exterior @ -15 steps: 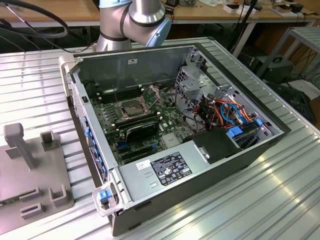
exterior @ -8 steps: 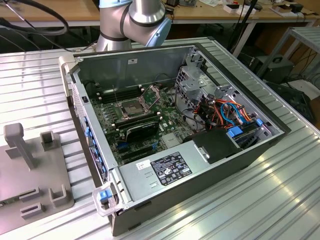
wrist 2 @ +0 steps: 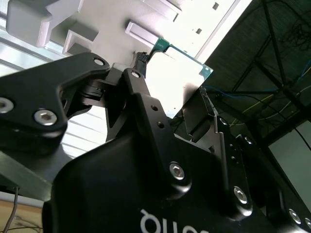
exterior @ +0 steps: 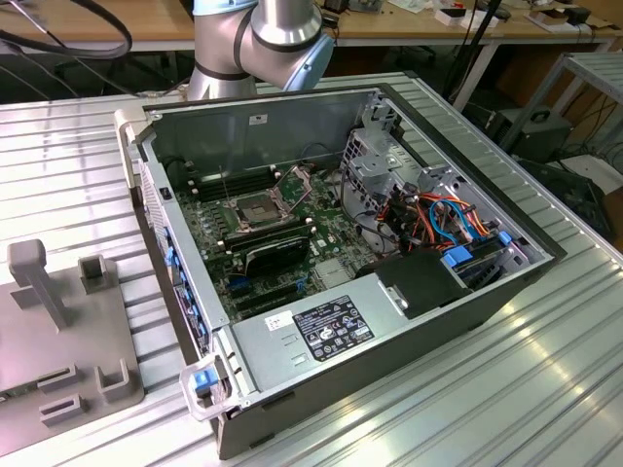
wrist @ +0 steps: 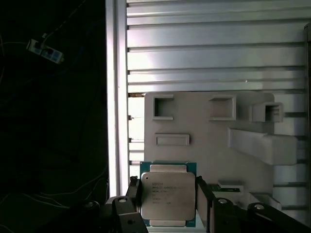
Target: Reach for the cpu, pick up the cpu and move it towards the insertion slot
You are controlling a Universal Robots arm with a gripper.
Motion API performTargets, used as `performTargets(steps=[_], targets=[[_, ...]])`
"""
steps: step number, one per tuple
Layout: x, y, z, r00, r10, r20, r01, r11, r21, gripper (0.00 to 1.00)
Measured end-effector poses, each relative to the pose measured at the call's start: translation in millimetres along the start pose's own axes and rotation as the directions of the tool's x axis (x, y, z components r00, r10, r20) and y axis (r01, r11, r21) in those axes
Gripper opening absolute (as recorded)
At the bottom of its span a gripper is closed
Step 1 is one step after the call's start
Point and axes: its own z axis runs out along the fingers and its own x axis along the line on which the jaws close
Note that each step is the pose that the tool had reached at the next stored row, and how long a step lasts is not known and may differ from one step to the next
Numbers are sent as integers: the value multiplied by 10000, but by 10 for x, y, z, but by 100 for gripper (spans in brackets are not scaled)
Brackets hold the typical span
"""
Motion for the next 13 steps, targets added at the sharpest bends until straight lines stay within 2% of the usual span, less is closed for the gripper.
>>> performTargets(steps=[9, 13], targets=[[5, 2, -102, 10000, -14, -3, 14, 10000, 0, 55], [6, 2, -114, 9998, -198, -9, 198, 9998, 7, 55]])
